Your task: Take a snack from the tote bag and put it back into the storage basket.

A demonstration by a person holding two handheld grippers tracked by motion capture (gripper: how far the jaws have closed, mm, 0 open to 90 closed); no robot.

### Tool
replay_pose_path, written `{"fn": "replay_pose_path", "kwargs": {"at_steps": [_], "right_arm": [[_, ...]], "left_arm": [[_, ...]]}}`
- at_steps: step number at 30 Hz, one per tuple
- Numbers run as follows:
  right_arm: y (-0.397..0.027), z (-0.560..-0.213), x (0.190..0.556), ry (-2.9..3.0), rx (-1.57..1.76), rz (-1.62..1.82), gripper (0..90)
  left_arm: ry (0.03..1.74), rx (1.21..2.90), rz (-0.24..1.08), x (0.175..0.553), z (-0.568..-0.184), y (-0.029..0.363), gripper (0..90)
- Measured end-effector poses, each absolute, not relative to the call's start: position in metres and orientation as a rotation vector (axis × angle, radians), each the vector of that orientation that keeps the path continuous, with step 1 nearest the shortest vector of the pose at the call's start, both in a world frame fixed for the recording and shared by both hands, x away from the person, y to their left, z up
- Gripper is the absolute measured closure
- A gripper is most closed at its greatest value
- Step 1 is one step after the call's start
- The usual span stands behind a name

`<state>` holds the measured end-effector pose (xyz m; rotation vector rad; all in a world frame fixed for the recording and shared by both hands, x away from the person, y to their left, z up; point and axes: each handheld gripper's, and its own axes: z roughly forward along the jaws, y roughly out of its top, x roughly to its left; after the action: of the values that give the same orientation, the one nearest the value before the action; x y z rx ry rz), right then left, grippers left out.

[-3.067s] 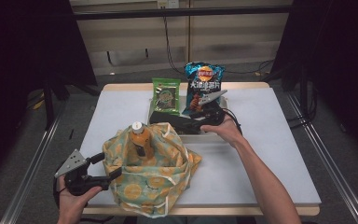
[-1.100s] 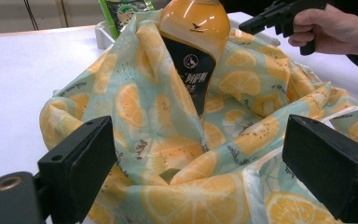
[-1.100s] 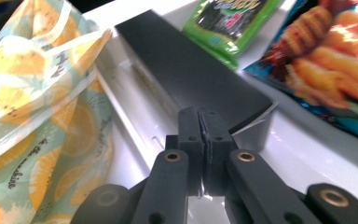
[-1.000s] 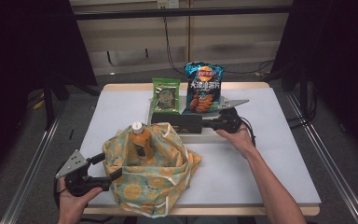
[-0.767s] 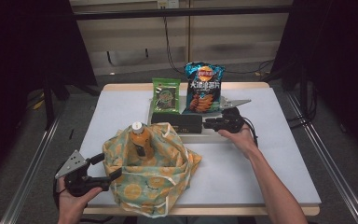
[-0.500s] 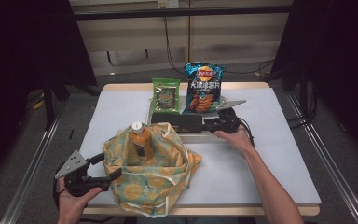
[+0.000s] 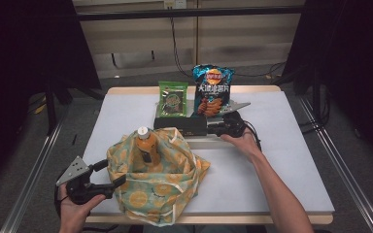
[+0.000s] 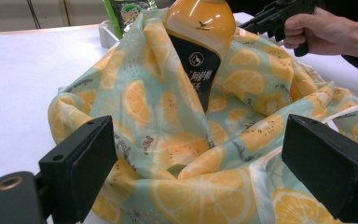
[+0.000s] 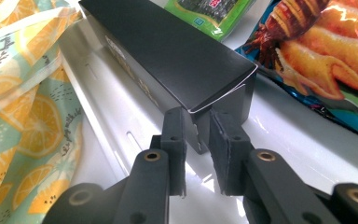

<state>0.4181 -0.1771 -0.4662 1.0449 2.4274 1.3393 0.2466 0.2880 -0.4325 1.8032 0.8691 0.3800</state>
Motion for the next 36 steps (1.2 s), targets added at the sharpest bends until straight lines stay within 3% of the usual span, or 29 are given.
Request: {"fn": "replay_pose_path", "kwargs": {"at_steps": [10,17,26,32,36], "right_arm": [[-0.178,-0.467,0.415,2.434,1.059,1.368,78.7],[-0.187,-0.461,0.404,2.358,1.066,1.429,67.2],[-0.179,-0.444,0.381,2.312,0.996,1.567,62.5],[-0.166,-0.438,0.368,2.319,0.949,1.603,70.9],[-0.156,-0.430,0.360,2.322,0.911,1.659,84.3]], "left_arm": [[0.868,1.804,0.378,0.247,-0.432,0.288,9.7],[0.860,1.809,0.379,0.245,-0.432,0.286,9.7],[0.871,1.816,0.382,0.244,-0.433,0.286,9.7],[0.876,1.816,0.380,0.245,-0.434,0.287,9.7],[0.877,1.812,0.386,0.244,-0.433,0.287,9.8]]}}
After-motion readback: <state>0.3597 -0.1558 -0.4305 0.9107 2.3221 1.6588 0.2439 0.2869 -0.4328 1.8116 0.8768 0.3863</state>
